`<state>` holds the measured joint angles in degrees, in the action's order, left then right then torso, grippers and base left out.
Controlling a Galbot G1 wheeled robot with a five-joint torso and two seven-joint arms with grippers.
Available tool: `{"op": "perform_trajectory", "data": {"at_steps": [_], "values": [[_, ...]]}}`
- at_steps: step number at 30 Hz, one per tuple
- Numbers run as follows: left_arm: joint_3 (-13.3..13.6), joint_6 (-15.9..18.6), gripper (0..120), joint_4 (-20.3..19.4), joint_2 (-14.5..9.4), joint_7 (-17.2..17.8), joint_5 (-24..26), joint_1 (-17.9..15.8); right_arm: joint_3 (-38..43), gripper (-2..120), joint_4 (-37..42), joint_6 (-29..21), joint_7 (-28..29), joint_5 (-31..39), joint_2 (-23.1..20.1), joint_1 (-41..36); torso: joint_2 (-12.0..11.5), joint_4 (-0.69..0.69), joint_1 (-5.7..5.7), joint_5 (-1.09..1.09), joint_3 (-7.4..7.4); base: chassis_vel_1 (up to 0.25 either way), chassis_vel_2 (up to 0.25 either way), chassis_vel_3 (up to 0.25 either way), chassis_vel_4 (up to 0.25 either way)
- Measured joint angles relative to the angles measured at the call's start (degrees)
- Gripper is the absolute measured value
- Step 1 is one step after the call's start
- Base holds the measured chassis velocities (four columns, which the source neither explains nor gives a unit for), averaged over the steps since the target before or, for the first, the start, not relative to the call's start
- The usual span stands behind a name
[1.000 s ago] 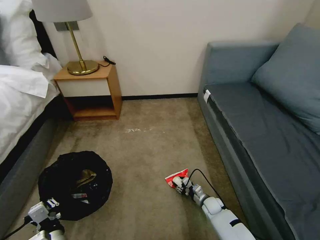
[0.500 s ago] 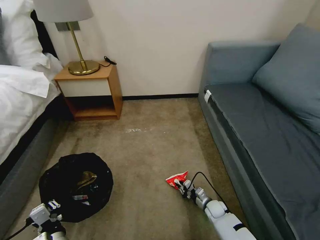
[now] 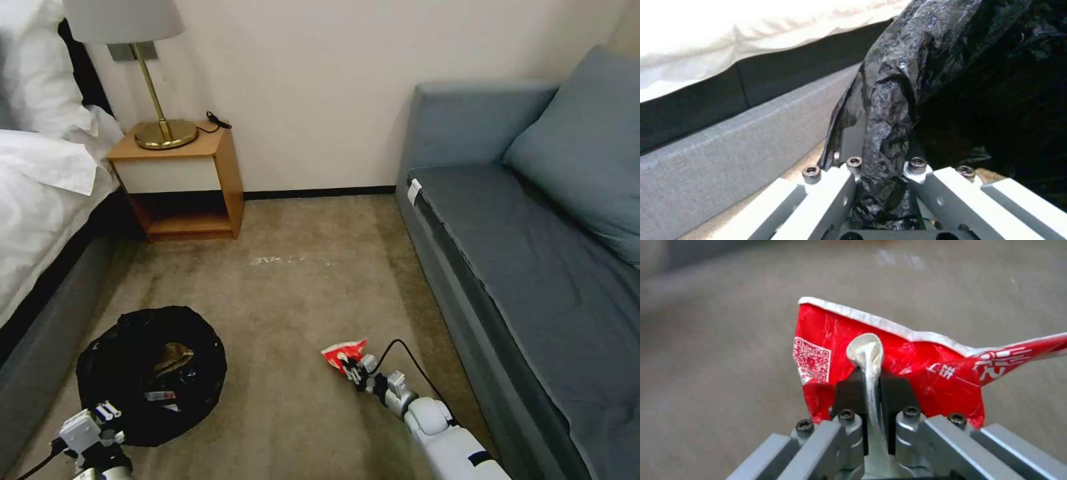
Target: Pick up the trash bin, then pick up the garbage on the floor and place it into the trash bin.
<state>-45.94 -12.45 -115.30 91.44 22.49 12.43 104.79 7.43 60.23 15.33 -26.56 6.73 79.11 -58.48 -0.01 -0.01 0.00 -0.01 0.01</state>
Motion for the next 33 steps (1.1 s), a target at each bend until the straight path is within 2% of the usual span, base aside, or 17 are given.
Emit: {"op": "perform_trajectory", "data": {"at_steps": [2, 4, 7, 10, 13, 14, 17, 20, 33], "values": [[0.25, 0.0, 3, 0.08, 0.3, 0.01, -0.36, -0.21, -3.17, 6, 5.96, 0.41, -1.44, 4.08, 0.15, -0.53, 0.0, 0.01, 0.0, 0.01, 0.0, 0.0, 0.0, 0.0, 0.0], [0.33, 0.0, 3, 0.1, 0.41, 0.01, -0.49, -0.31, -4.16, 6, 7.64, 0.4, -1.78, 5.2, 0.15, -0.66, 0.0, 0.01, 0.0, 0.01, 0.0, 0.0, 0.0, 0.0, 0.0], [0.54, 0.02, 3, 0.21, 0.69, 0.01, -1.22, -0.62, -10.02, 6, 14.39, -0.21, -5.71, 11.23, 0.2, -0.74, 0.0, 0.01, 0.0, 0.01, 0.0, 0.0, 0.0, 0.0, 0.0], [0.69, 0.16, 3, 0.22, 0.69, 0.01, -1.58, -0.68, -13.32, 6, 17.31, -0.76, -7.78, 12.67, 0.46, -0.36, 0.0, 0.01, 0.0, -0.01, -0.01, 0.0, 0.0, 0.0, 0.0], [0.9, 0.34, 3, 0.25, 0.7, 0.01, -2.7, -0.78, -18.48, 6, 19.95, -2.28, -9.27, 16.98, 0.94, 0.63, 0.0, 0.01, 0.0, 0.0, -0.01, 0.0, 0.0, 0.0, 0.0], [0.9, 0.34, 3, 0.25, 0.7, 0.01, -2.7, -0.78, -18.48, 6, 19.95, -2.28, -9.27, 16.98, 0.94, 0.63, 0.0, 0.01, 0.0, 0.0, -0.01, 0.0, 0.0, 0.0, 0.0], [1.2, 0.5, 3, 0.41, 0.73, -0.01, -3.78, -0.93, -23.77, 6, 20.76, -3.92, -9.37, 23.78, 1.95, 2.32, 0.0, 0.01, 0.0, -0.01, -0.01, 0.0, 0.0, 0.0, 0.0], [1.37, 0.48, 3, 0.61, 0.73, -0.02, -4.66, -0.95, -26.37, 6, 19.8, -4.14, -9.27, 25.24, 3.25, 3.8, 0.0, 0.02, 0.0, 0.0, -0.01, 0.0, 0.0, 0.0, 0.0], [1.49, 0.8, 3, 0.4, 0.72, -0.34, -5.52, -1.79, -31.88, 6, 9.96, -2.75, -6.61, 20.93, 7.97, 10.5, 0.0, 0.01, 0.0, 0.0, -0.01, 0.0, 0.0, 0.0, 0.0]]}}
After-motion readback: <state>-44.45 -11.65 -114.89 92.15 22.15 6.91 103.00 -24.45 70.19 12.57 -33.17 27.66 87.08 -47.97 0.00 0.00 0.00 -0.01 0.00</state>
